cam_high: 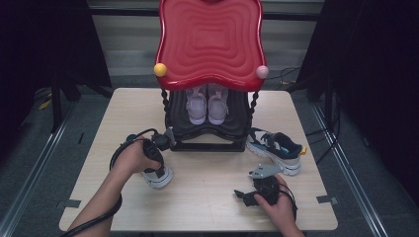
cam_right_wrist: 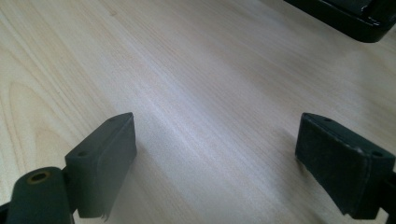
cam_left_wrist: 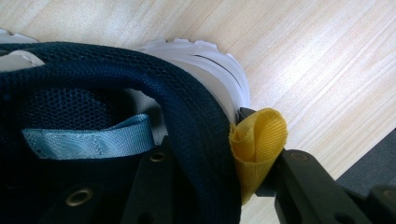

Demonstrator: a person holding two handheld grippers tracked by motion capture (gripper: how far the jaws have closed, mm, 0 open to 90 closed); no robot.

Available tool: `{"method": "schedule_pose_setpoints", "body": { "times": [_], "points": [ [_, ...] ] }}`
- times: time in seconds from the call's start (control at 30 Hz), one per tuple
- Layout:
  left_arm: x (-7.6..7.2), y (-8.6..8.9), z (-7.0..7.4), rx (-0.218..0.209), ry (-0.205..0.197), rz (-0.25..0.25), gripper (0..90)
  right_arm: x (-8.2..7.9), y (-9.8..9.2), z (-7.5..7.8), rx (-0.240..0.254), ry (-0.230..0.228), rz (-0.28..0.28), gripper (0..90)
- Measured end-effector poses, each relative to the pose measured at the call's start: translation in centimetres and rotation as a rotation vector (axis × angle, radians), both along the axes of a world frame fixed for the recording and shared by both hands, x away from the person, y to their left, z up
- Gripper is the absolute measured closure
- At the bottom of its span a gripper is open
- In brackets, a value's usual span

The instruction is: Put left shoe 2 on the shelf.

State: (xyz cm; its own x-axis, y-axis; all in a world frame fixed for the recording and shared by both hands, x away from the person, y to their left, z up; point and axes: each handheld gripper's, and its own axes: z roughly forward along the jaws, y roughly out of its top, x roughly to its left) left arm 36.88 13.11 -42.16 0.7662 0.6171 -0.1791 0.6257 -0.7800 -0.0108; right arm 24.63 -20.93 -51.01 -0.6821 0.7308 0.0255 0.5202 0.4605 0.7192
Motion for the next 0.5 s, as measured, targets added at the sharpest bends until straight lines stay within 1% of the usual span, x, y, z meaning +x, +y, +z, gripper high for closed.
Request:
{"method": "schedule_pose_setpoints", "body": {
  "times": [0.1, 0.23, 0.27, 0.4, 0.43, 0.47, 0.5],
  "points": [
    [-0.05, -0.03, -0.04, -0.003, 0.002, 0.002, 71.3, -0.01, 0.0, 0.0, 0.0, 0.001, -0.001, 12.0],
    [-0.09, -0.09, -0.04, 0.005, 0.007, -0.001, 72.2, -0.01, 0.0, 0.01, 0.0, 0.001, -0.001, 12.0],
    [-0.03, -0.06, -0.03, 0.013, 0.013, -0.014, 72.7, 0.0, 0.0, 0.0, 0.0, 0.0, 0.0, 12.0],
    [-0.1, -0.05, 0.04, 0.019, 0.019, -0.027, 73.8, -0.01, 0.0, 0.0, 0.0, 0.001, 0.0, 12.0],
    [-0.11, -0.02, 0.08, 0.027, 0.02, -0.041, 74.0, -0.01, 0.0, 0.0, 0.0, 0.001, 0.0, 12.0],
    [-0.23, -0.06, 0.13, 0.028, 0.021, -0.033, 74.1, 0.0, 0.0, 0.0, 0.0, 0.0, 0.0, 12.0],
    [-0.27, -0.05, 0.2, 0.032, 0.02, -0.037, 74.2, 0.0, 0.0, 0.0, 0.0, 0.0, 0.0, 12.0]
  ]
}}
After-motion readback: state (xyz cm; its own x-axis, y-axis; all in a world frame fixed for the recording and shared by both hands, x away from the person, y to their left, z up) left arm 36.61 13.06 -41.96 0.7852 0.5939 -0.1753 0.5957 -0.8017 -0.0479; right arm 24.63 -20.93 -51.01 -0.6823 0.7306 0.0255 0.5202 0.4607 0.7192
